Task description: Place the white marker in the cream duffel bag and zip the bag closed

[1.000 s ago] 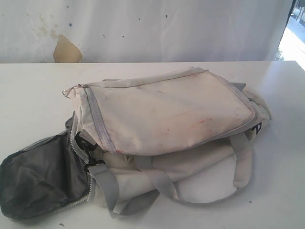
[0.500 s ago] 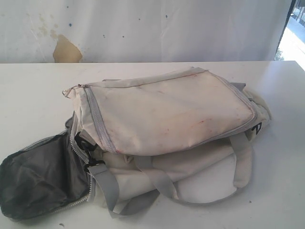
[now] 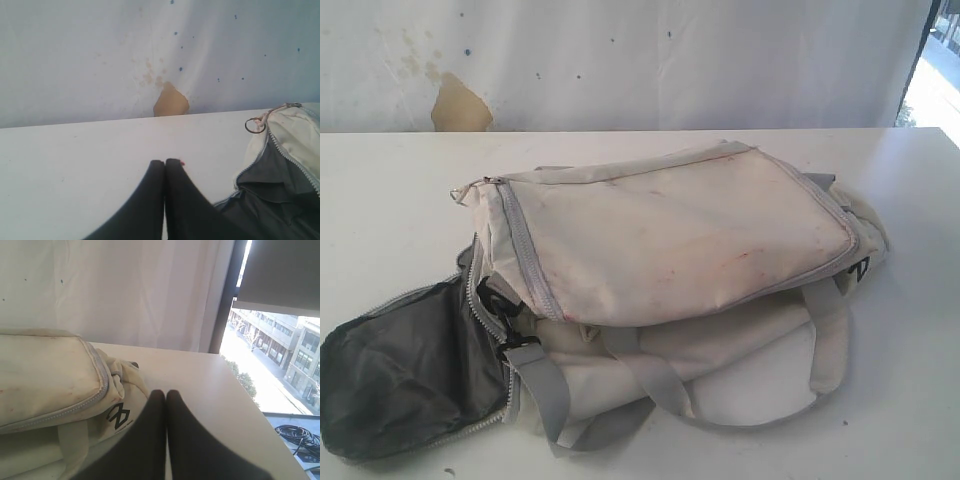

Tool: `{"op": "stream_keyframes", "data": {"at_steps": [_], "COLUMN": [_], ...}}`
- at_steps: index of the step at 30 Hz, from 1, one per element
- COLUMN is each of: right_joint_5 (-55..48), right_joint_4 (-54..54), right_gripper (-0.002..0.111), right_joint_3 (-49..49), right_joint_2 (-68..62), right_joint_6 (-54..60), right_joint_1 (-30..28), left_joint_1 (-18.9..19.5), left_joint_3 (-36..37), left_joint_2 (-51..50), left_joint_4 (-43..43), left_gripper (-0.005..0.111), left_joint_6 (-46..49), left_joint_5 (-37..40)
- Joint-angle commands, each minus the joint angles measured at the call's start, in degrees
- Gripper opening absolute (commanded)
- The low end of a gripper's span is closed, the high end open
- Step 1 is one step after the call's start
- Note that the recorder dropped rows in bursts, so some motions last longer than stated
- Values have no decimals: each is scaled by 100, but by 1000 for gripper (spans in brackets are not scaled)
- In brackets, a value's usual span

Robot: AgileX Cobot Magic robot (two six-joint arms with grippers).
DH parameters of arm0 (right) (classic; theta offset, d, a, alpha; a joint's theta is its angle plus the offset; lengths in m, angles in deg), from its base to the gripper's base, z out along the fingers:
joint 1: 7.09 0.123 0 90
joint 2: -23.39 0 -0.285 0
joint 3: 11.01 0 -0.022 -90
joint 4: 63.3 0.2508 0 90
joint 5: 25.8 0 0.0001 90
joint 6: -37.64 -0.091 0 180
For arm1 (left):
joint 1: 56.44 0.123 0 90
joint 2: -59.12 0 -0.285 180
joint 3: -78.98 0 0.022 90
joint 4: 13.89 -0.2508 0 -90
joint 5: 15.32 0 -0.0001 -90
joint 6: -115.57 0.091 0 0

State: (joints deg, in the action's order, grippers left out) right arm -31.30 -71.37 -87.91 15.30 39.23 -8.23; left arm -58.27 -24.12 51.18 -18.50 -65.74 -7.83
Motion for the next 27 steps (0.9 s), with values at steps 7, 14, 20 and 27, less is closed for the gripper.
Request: {"op": "stream_keyframes", "data": {"at_steps": [7,14,20,27], "right_joint_5": [36,36,36,36], "right_joint_4": [-16,15,15,15], "right_gripper": [0,0,0,0], "right_joint_3": [-32,-32,-32,-32], "right_joint_2": [30,30,30,30], "right_joint_6": [-30,-159,-159,-159], "right_joint_1": [6,6,6,6], "left_joint_1": [-2,187,187,187], "left_joint_3": [32,32,32,32], "left_joint_2": [15,15,15,15], "left_joint_4": [51,51,51,51], "left_gripper": [0,0,0,0], "left_joint_6": [1,1,1,1], "left_joint_5": [4,3,3,3]}}
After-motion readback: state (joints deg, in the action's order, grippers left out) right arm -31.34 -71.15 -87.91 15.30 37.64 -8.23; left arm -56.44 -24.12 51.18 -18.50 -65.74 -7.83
